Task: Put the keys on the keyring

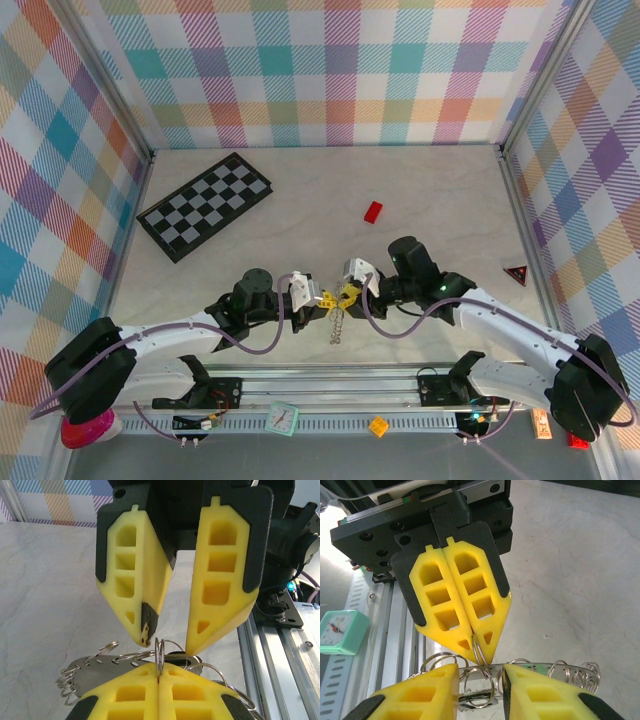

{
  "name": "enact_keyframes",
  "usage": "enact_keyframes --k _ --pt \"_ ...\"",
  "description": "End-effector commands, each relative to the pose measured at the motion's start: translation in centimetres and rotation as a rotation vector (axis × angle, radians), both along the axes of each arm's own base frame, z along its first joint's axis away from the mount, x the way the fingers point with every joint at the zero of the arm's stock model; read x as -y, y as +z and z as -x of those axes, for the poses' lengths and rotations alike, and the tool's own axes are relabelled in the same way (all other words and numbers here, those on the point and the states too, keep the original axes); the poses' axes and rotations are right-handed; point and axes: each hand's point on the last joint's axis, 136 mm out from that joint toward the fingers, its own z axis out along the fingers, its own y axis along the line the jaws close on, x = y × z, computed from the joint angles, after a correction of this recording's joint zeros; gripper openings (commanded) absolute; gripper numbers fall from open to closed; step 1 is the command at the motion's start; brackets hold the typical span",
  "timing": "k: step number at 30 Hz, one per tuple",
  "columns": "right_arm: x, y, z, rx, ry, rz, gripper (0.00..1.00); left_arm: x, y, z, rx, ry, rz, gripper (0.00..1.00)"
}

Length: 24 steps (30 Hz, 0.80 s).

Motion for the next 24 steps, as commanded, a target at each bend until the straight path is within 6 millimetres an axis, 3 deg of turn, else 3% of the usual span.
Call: enact_keyframes --k 1,5,9,14,18,24 --pt "-1.0 2.2 0.0 0.050 0.067 -0.068 0.28 0.6 2.6 0.4 0.043 -0.041 0.079 0.00" --pt "-1.4 2.3 -0.1 0.047 0.088 -0.074 0.21 0.7 2.9 0.6 0.050 -0.050 0.094 0.00" --pt "-1.7 2.5 0.0 0.043 0.112 -0.076 0.00 0.6 3.1 0.5 0.048 -0.043 0.099 0.00" --pt "-1.0 2.7 -0.2 0.073 0.107 0.010 0.00 0.1 2.4 -1.2 0.026 0.059 0.020 0.31" --pt "-0.2 2.3 -0.5 0.107 0.108 0.139 0.00 -0.3 1.4 -1.3 0.012 0.063 -0.088 0.34" --pt "-0.1 1.8 -0.3 0.155 0.159 0.275 0.00 -0.4 1.7 -0.9 0.011 0.038 -0.120 0.29"
